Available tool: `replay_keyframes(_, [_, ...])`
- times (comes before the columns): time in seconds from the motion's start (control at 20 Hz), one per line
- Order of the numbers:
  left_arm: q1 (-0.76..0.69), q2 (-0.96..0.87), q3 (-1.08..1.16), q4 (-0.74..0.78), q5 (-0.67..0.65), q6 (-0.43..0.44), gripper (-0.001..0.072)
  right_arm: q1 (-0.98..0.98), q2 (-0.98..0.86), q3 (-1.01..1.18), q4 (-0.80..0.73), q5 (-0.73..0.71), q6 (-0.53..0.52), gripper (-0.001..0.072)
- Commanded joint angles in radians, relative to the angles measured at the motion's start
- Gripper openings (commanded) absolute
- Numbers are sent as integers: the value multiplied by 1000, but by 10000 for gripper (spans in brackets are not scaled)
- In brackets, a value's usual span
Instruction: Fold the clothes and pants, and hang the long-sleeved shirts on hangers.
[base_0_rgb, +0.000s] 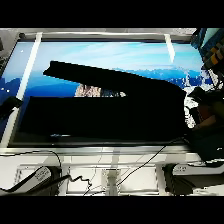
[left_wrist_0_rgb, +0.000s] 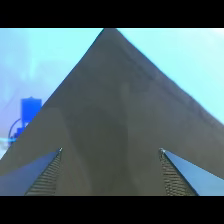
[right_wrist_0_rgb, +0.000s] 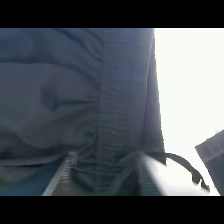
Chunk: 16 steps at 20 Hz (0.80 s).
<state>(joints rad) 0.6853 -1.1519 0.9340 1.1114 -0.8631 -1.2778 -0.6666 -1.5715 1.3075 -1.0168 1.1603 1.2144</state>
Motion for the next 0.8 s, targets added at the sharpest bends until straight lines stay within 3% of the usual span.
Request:
replay_keyframes(0.0, [0,0,3,-24,15,1,695,-90,-140,76,106,104,-83,522])
replay_keyframes(0.05, [-7,0,3,-24,15,11,695,-93,-162,76,99,98,-84,533])
replay_keyframes(0.15, [-46,0,3,-24,16,129,695,-90,-207,76,107,53,-84,540])
replay_keyframes(0.35, [-172,-1,3,-25,164,129,695,-74,-299,79,209,-21,-89,541])
replay_keyframes(0.5, [-259,-24,4,-24,346,4,694,-55,-339,79,282,-23,-135,540])
replay_keyframes(0.75, [-329,-206,109,-25,364,-186,694,6,-339,79,270,-71,-137,501])
